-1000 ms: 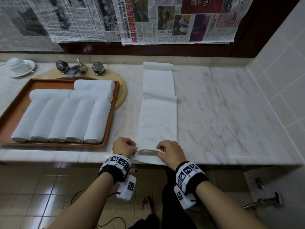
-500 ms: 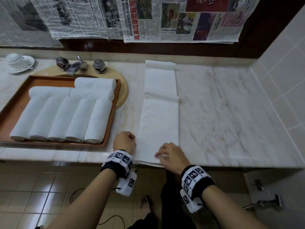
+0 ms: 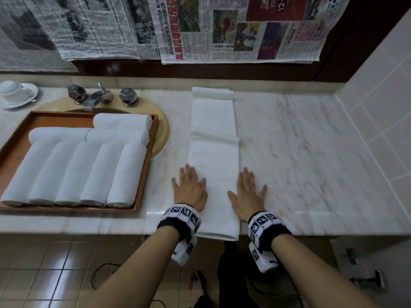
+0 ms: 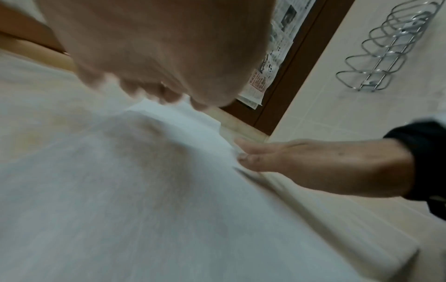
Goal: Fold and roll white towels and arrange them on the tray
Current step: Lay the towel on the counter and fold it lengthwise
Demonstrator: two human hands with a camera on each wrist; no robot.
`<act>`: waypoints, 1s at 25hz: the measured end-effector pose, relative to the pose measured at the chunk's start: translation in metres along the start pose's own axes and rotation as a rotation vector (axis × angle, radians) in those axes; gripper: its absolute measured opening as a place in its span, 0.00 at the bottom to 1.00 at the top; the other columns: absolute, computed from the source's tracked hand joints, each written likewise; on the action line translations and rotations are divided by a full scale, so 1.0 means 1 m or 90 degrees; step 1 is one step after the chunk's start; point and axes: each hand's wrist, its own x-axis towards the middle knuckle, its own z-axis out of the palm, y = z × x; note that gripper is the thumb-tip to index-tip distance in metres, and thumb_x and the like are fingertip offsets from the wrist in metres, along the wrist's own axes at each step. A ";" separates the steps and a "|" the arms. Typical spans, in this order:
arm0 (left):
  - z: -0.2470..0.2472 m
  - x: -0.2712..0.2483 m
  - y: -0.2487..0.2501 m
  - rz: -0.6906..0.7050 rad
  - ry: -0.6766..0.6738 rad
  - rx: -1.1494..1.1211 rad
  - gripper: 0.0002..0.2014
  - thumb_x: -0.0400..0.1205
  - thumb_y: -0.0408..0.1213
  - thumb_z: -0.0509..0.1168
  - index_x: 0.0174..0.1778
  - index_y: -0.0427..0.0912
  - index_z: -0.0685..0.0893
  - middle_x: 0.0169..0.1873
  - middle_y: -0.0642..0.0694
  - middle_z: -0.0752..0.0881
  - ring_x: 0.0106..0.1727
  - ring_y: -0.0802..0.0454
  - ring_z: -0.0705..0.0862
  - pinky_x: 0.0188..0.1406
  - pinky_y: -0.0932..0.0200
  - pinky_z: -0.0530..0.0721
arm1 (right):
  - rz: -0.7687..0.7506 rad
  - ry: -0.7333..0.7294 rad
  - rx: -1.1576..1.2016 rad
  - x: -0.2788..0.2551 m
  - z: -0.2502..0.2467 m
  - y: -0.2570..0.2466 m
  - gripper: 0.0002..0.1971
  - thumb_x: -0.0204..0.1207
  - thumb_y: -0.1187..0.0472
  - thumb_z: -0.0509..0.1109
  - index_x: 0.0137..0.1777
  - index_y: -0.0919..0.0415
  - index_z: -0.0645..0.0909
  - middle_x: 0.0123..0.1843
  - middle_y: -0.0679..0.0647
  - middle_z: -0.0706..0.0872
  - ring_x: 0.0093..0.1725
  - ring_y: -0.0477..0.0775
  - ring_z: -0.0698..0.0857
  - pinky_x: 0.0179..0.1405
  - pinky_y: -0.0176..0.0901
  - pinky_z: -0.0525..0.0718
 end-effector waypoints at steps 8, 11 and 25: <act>-0.012 0.019 0.002 -0.032 -0.065 0.123 0.23 0.89 0.48 0.45 0.67 0.36 0.77 0.73 0.42 0.76 0.73 0.43 0.74 0.73 0.44 0.65 | -0.151 0.074 -0.028 0.013 -0.011 0.005 0.26 0.86 0.54 0.55 0.83 0.54 0.59 0.85 0.46 0.57 0.85 0.50 0.52 0.79 0.72 0.38; -0.024 0.035 0.020 -0.042 -0.004 0.097 0.21 0.89 0.48 0.48 0.63 0.38 0.78 0.71 0.39 0.77 0.72 0.41 0.74 0.70 0.45 0.69 | -0.158 0.091 -0.011 0.032 -0.028 -0.002 0.25 0.85 0.60 0.56 0.82 0.55 0.60 0.83 0.50 0.60 0.83 0.53 0.56 0.81 0.70 0.44; 0.000 0.082 0.006 -0.209 -0.014 -0.233 0.32 0.89 0.53 0.37 0.84 0.42 0.33 0.82 0.46 0.29 0.83 0.50 0.29 0.81 0.40 0.31 | -0.165 0.103 0.041 0.080 -0.050 0.000 0.17 0.82 0.61 0.62 0.70 0.51 0.75 0.69 0.44 0.75 0.69 0.50 0.72 0.60 0.50 0.71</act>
